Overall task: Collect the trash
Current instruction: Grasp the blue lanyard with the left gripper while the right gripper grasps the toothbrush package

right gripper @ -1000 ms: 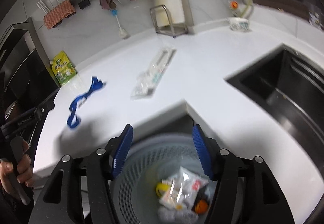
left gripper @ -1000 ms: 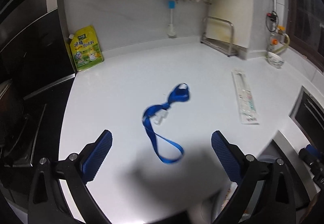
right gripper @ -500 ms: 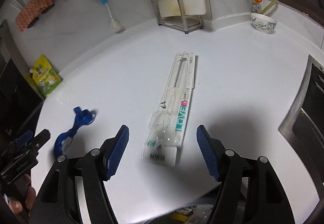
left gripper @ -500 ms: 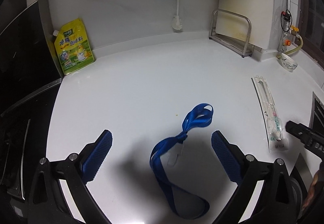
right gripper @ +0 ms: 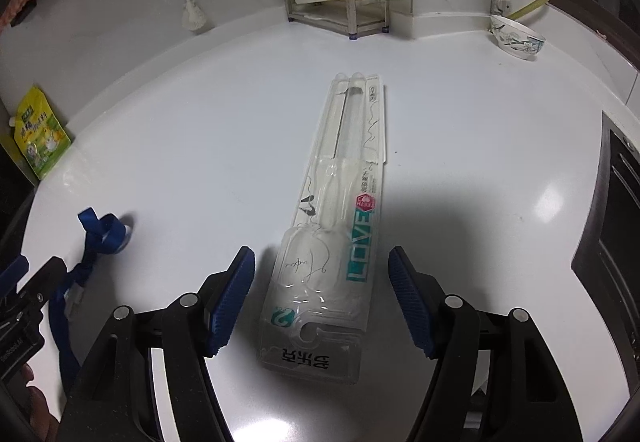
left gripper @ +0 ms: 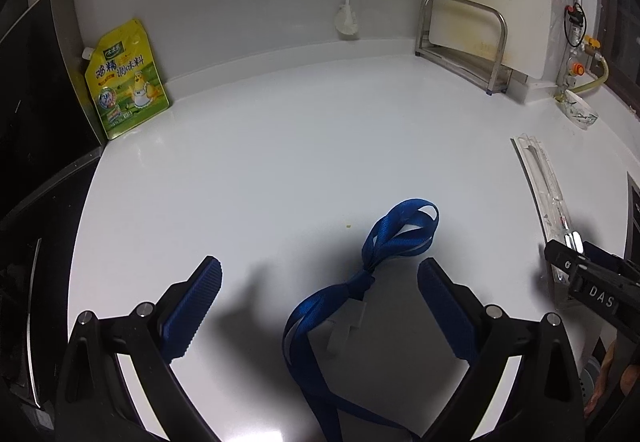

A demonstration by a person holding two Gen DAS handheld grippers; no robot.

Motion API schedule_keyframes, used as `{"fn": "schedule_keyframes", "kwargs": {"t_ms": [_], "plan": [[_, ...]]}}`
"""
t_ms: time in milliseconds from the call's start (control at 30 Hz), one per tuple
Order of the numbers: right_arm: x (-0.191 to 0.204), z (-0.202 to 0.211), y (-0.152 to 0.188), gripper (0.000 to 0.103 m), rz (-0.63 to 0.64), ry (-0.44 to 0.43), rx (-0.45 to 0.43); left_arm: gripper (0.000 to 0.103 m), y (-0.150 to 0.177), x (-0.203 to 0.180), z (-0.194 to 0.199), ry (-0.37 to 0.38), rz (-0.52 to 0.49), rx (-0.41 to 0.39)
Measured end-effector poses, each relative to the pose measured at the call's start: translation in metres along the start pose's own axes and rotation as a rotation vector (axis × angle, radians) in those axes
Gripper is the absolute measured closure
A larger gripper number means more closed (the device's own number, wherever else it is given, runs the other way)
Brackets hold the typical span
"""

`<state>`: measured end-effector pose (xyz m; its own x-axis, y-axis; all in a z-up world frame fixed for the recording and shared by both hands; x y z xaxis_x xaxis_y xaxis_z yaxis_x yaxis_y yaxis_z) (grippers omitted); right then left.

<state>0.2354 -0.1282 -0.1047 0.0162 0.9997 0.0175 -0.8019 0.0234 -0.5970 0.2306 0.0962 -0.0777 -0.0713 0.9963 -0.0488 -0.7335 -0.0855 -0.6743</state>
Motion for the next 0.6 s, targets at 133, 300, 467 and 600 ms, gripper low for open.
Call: {"fn": "schedule_keyframes", "kwargs": {"t_ms": [133,300,467,600], "plan": [[0.005,-0.002,-0.001,0.046,0.046,0.037,-0.007,0.006,-0.001,-0.001,-0.006,-0.001,0.001,0.019],[0.004,0.0,0.001,0.051,0.078,0.019,-0.016,0.006,0.001,-0.004,-0.013,-0.003,0.003,0.047],[-0.006,0.007,0.006,0.052,0.053,-0.043,-0.036,0.008,0.002,-0.008,-0.019,0.004,0.005,0.076],[-0.01,0.02,0.012,0.052,0.046,-0.068,-0.064,0.011,0.002,-0.008,-0.021,0.008,0.006,0.087]]}}
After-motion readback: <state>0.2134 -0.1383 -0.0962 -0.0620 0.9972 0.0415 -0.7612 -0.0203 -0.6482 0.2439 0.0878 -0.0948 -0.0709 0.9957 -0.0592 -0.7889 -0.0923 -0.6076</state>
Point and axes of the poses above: each gripper's, at about its wrist camera, not at the fingertips, and z roughly against the way its jaws point, x to its left, y to its underside, the point moved 2 cm from there along -z, roughly the way its jaws point, and after that the axes turned 7 degrees about z, right-handed, at the moved point
